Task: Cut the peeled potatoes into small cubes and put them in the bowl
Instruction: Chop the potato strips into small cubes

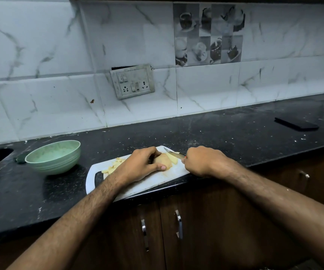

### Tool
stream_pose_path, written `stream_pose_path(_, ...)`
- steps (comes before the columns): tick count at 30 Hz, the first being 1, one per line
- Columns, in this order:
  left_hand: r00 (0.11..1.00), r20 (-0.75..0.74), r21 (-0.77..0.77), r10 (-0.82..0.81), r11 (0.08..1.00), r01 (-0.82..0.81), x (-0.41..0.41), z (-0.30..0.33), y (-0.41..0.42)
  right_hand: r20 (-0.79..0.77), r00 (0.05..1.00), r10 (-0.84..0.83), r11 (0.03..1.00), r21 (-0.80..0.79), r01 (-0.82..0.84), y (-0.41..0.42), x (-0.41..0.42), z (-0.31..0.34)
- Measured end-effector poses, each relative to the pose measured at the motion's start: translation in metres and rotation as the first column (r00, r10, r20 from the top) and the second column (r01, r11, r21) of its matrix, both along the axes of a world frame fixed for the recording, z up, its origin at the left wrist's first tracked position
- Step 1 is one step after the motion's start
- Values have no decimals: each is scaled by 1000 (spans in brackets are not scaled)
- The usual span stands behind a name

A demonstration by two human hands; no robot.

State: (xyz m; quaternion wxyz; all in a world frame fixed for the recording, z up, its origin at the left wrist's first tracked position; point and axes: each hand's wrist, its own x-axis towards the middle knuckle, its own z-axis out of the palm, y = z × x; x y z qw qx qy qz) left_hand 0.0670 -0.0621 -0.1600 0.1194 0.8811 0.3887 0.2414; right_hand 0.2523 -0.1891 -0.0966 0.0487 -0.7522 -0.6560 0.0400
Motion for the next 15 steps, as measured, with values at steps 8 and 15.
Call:
stream_pose_path(8,998,44,88,-39,996,35,2,-8,2,23,999,25,1000,9,-25,6,-20,3)
stream_pose_path(15,996,67,98,-55,994,48,2,-11,5,112,993,47,999,7,-48,2,-27,2)
